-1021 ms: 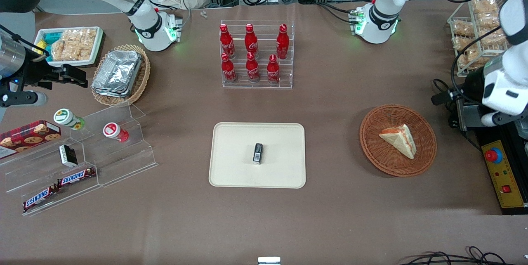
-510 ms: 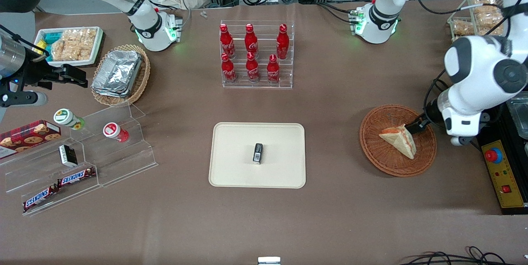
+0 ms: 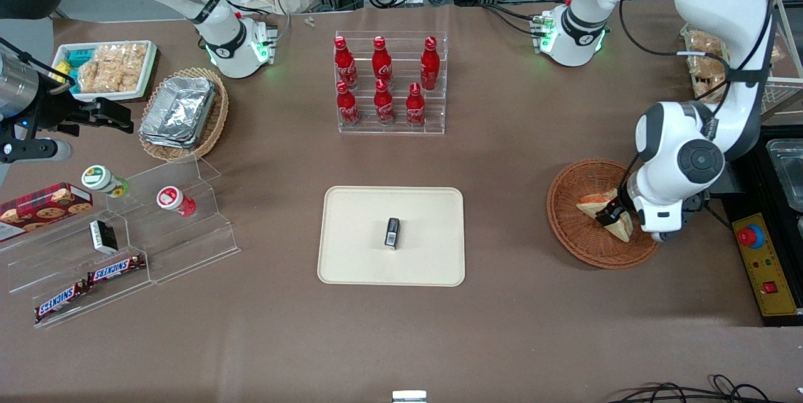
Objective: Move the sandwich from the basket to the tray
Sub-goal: 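Move the left gripper down over the sandwich in the wicker basket, then close the left gripper on the wrapped sandwich and lift it, then carry the sandwich with the left gripper over the cream tray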
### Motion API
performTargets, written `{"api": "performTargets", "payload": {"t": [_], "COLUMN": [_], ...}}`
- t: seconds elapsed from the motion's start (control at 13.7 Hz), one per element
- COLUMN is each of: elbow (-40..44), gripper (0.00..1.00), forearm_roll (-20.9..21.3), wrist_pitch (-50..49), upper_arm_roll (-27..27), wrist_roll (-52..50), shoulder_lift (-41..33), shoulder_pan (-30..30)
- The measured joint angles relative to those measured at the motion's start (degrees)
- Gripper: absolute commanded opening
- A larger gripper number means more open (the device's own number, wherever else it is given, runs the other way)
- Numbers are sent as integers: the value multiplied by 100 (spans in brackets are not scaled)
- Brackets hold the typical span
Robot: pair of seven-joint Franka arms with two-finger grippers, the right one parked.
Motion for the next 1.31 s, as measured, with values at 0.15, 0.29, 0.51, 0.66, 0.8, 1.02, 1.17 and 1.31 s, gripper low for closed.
{"api": "performTargets", "payload": {"t": [0.15,0.29,0.51,0.66,0.8,1.02,1.17,1.31], "elbow": [-25,-83,-132,-131,-88,216,358,410], "gripper": [79,36,0,0,0,0,0,0], "forearm_roll": [14,104,179,282,341,336,76,-318], "wrist_pitch": [66,117,172,163,-133,-1422,-2075,-2240], "upper_arm_roll": [12,29,43,50,53,-98,-452,-821], "wrist_roll": [-6,-11,-13,-13,70,1116,2442,3581], "shoulder_lift": [115,138,137,101,-113,-845,-1300,-1540], "shoulder_pan": [1,3,22,53,71,20,-22,-83]}}
